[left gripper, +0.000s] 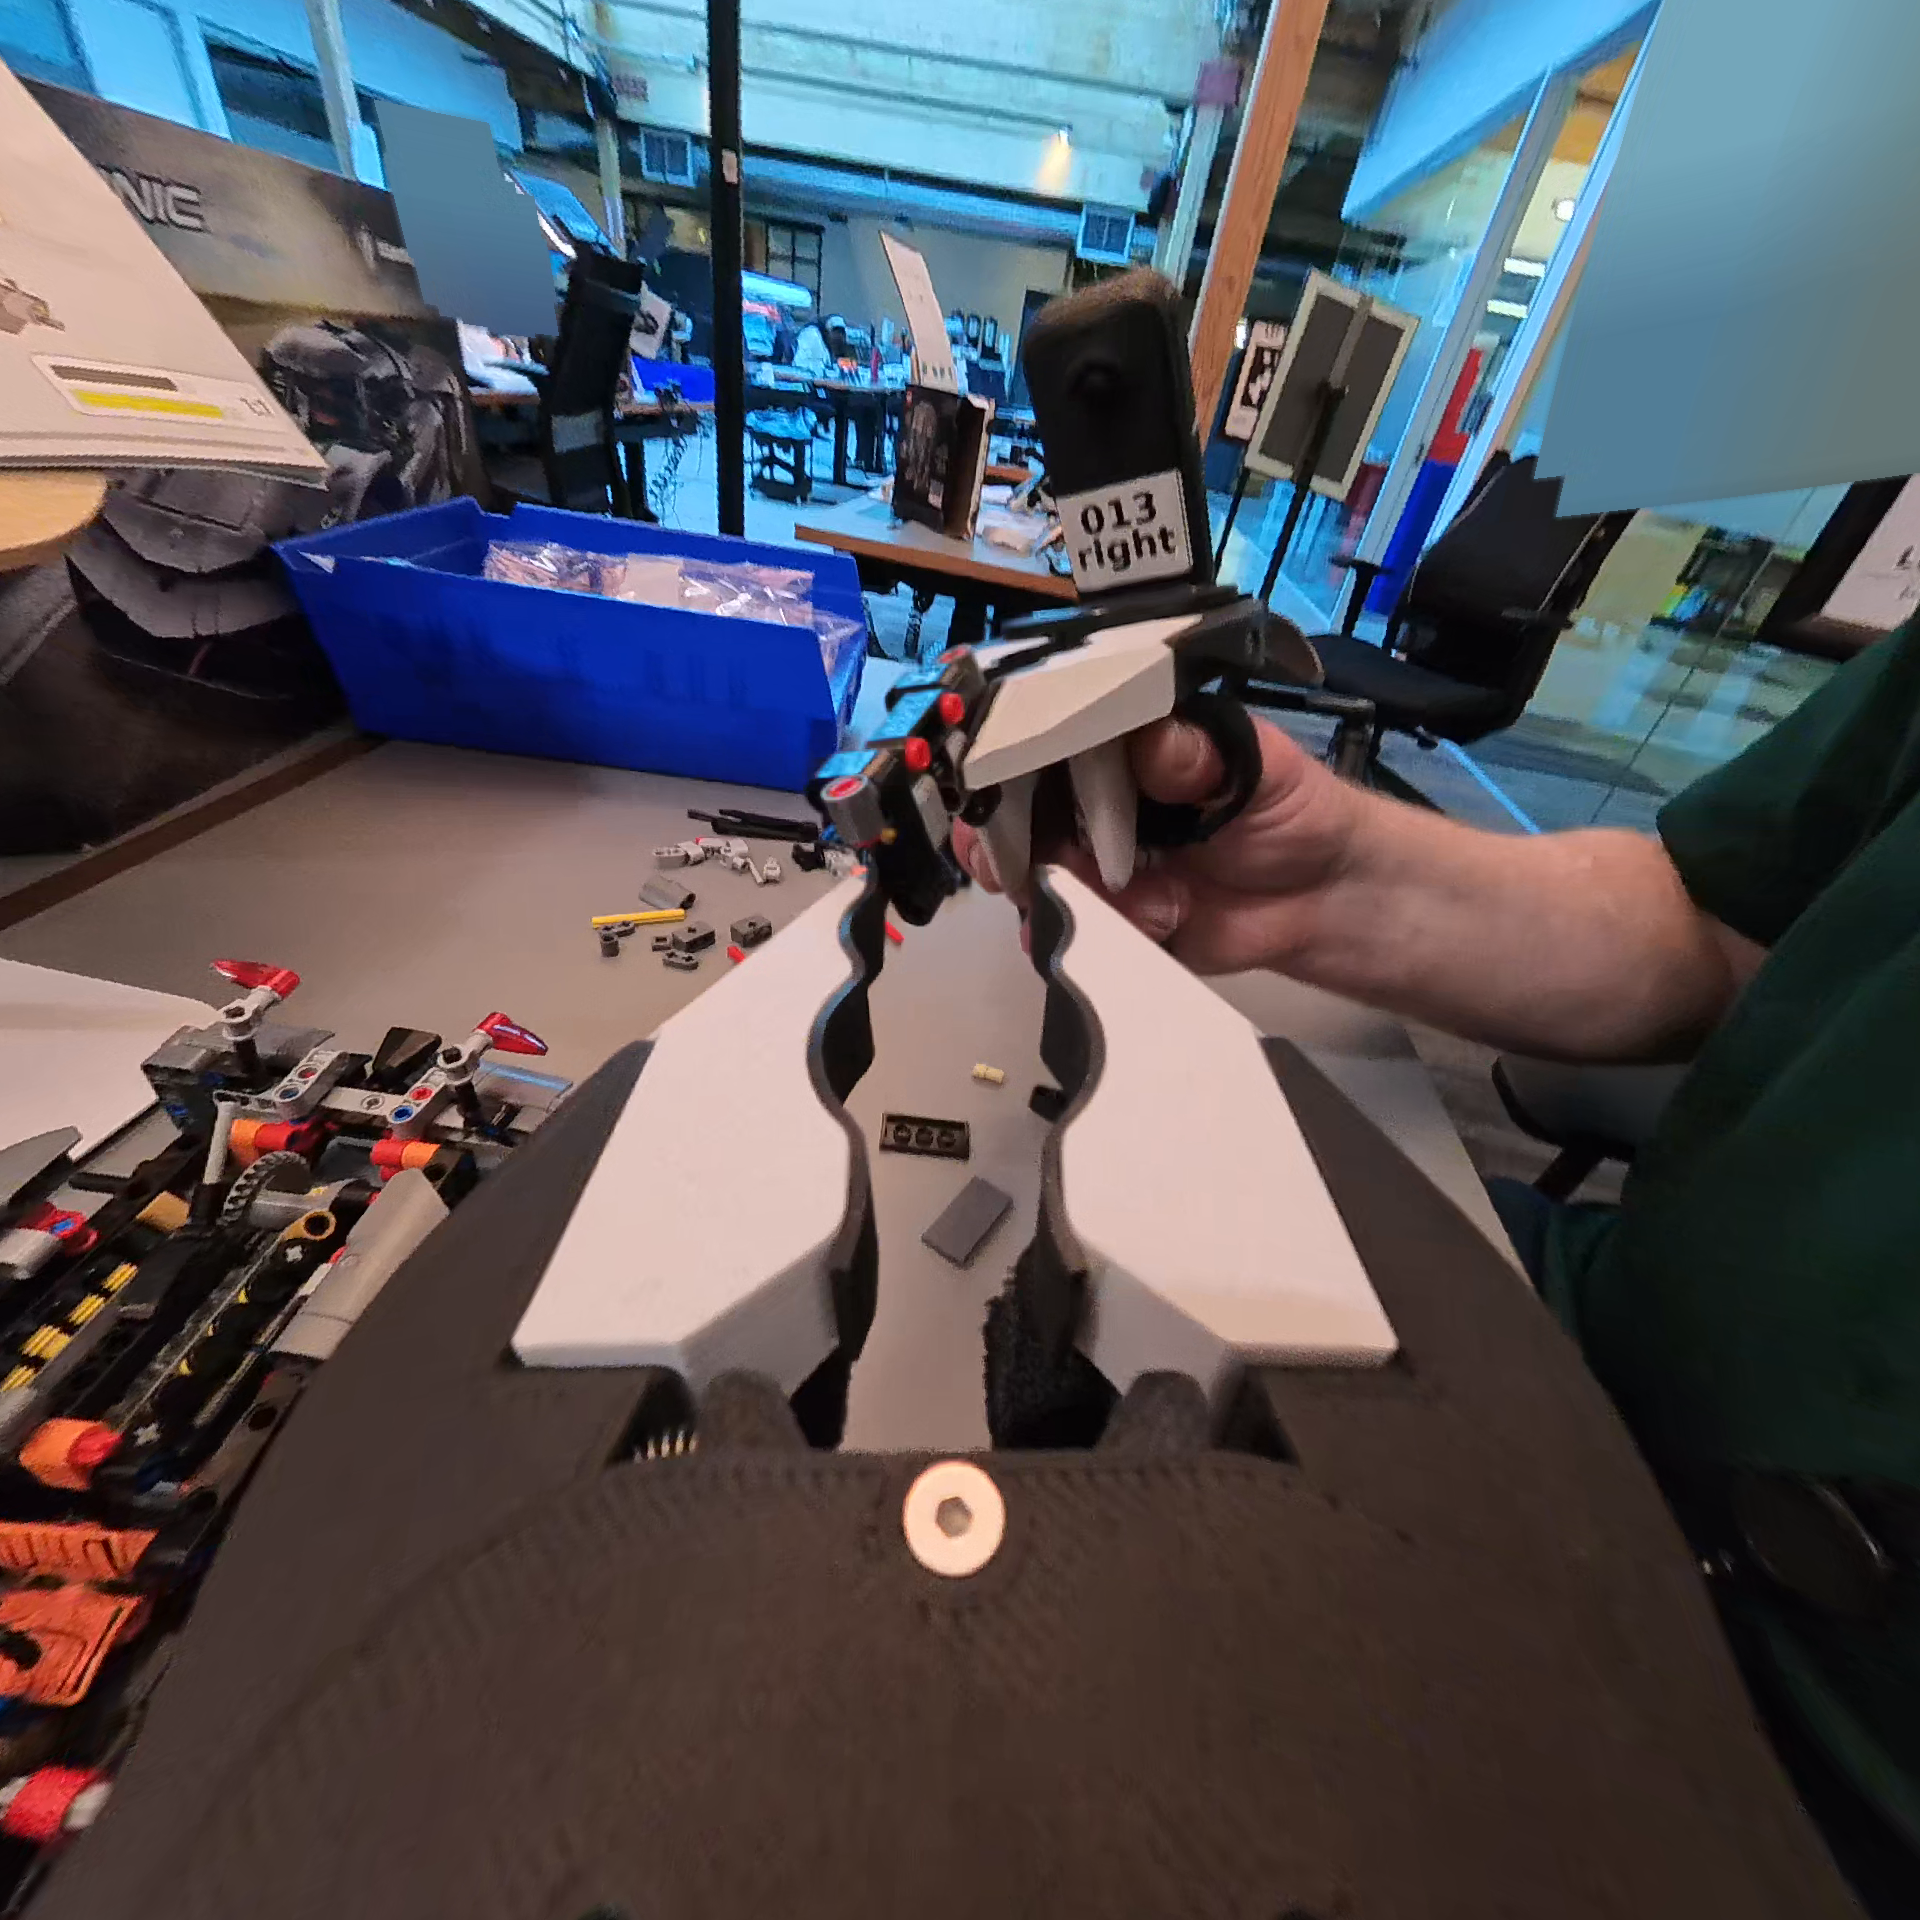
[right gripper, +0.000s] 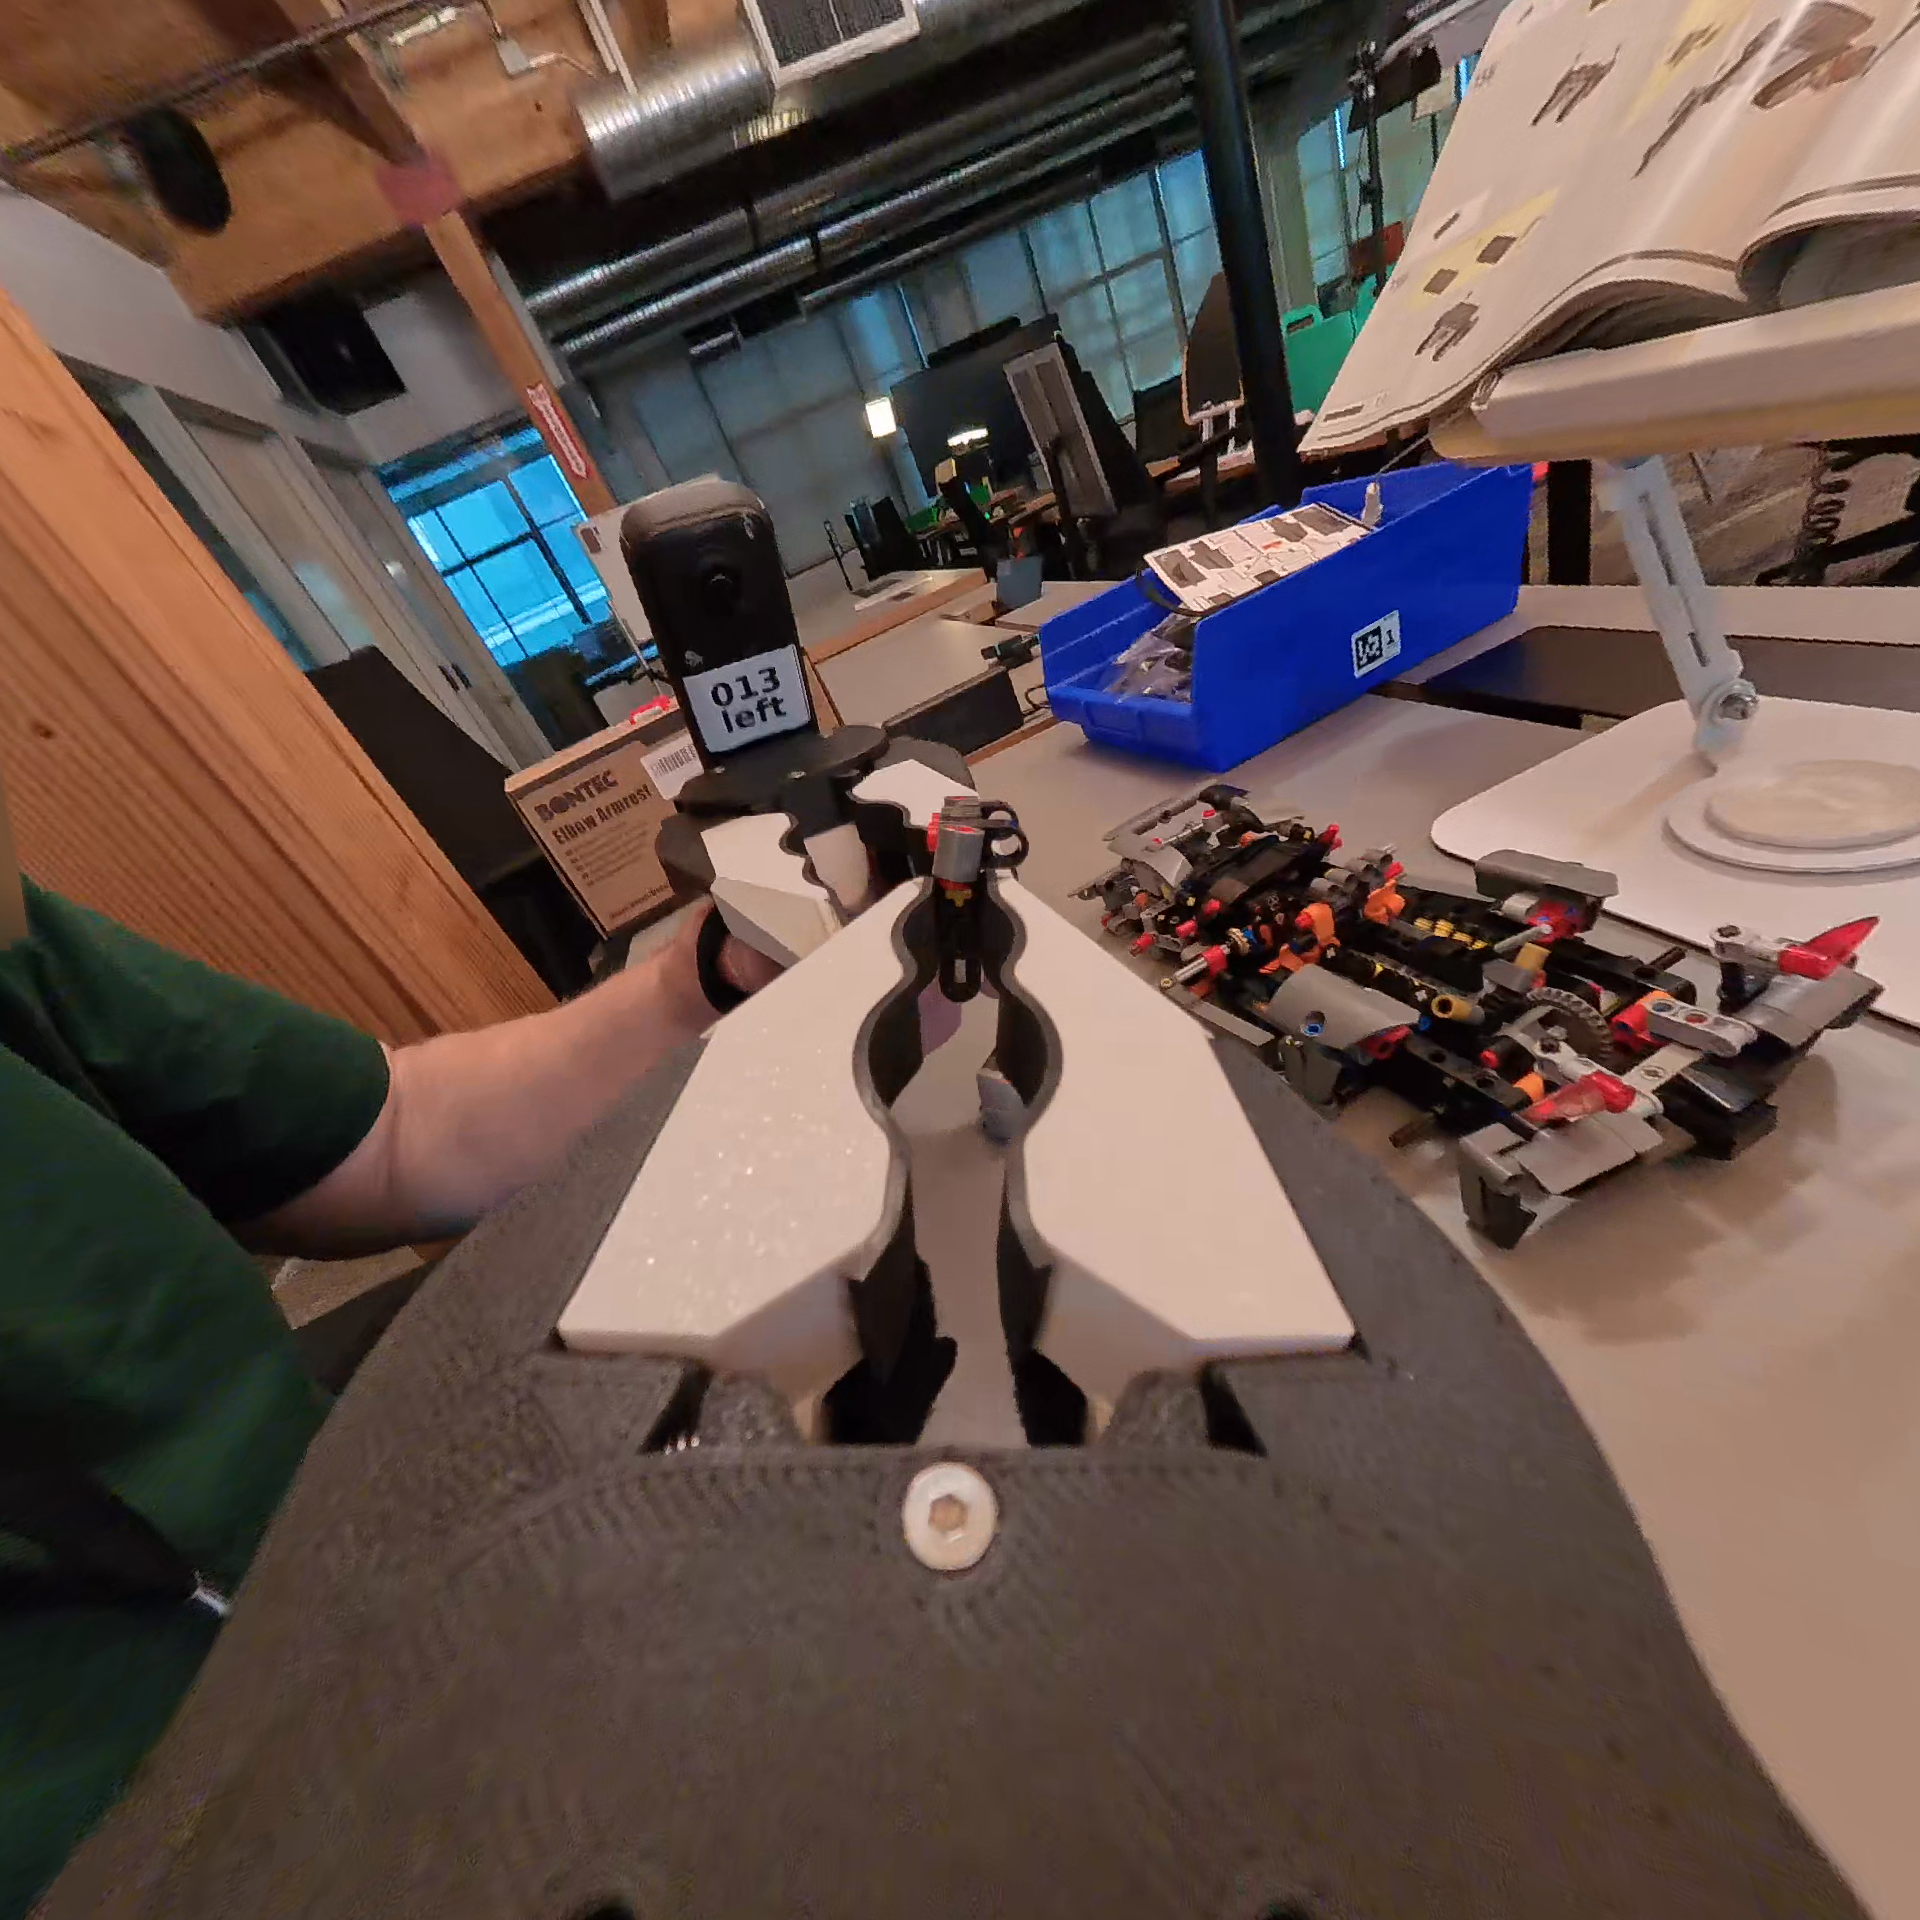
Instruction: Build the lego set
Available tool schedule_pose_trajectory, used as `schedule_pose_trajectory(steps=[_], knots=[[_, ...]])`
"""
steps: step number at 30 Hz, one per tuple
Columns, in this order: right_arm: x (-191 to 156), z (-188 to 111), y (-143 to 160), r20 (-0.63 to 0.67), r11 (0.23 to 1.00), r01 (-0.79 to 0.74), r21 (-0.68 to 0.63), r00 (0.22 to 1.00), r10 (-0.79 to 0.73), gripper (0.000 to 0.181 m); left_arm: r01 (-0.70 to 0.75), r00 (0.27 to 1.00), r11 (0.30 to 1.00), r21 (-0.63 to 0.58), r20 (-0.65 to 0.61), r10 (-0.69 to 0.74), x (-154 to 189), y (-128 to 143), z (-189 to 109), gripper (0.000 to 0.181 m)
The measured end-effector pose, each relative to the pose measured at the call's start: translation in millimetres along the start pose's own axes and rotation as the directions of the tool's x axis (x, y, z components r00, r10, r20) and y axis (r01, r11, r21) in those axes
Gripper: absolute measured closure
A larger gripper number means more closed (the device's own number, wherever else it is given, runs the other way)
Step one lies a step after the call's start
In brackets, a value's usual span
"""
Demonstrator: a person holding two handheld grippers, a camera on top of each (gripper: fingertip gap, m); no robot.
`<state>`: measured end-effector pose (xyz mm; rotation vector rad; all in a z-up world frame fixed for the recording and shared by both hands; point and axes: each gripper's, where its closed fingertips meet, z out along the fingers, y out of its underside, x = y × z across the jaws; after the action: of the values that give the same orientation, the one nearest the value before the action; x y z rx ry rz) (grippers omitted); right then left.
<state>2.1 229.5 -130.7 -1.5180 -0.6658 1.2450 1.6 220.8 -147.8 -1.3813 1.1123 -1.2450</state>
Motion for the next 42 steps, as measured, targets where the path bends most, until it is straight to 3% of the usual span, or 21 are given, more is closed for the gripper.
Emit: schedule_pose_trajectory(steps=[3, 11, 19, 23, 26, 29, 31, 35, 37, 42], knots=[[-3, 1, 0, 0.029, 0.999, -0.036, 0.025, 0.999, 0.035, 0.176, 0.034, 0.999, 0.999, 0.043, 0.008, -0.034, -4, -3, -3, 0.172], [-6, 2, 0, 0.067, 0.992, -0.099, 0.073, 0.993, 0.095, 0.175, 0.07, 0.997, 0.994, 0.085, -0.041, -0.067, 1, -7, -6, 0.174], [-5, -2, 0, 0.013, 0.998, -0.033, 0.05, 0.999, 0.032, 0.161, 0.096, 0.99, 0.994, 0.061, -0.109, -0.089, 8, -2, -7, 0.176], [-3, -4, 2, -0.064, 0.982, 0.165, -0.089, 0.983, -0.171, 0.144, 0.061, 0.99, 0.998, 0.014, -0.125, -0.059, 11, 5, -7, 0.176], [-11, 0, 16, -0.008, 0.923, 0.28, -0.265, 0.956, -0.292, 0.142, 0.022, 0.991, 0.997, -0.073, -0.13, -0.032, 14, 18, -4, 0.176], [-10, 3, 38, 0.031, 0.823, 0.352, -0.446, 0.925, -0.379, 0.161, -0.025, 0.991, 0.991, -0.133, -0.133, 0.007, 17, 28, 0, 0.176], [-13, 5, 41, 0.053, 0.798, 0.371, -0.474, 0.917, -0.394, 0.169, -0.032, 0.99, 0.991, -0.128, -0.142, 0.013, 18, 29, -2, 0.176], [-20, 8, 32, 0.06, 0.869, 0.304, -0.392, 0.95, -0.305, 0.174, -0.02, 0.988, 0.998, -0.053, -0.152, 0.012, 19, 17, -7, 0.175], [-14, 9, 25, 0.015, 0.912, 0.234, -0.336, 0.97, -0.244, 0.174, -0.038, 0.996, 0.999, -0.007, -0.078, 0.037, 9, 9, -7, 0.172], [-7, 9, -1, 0.009, 0.993, -0.066, -0.095, 0.998, 0.067, 0.173, -0.207, 0.971, 0.978, 0.031, 0.129, 0.201, -6, -5, -13, 0.141]])
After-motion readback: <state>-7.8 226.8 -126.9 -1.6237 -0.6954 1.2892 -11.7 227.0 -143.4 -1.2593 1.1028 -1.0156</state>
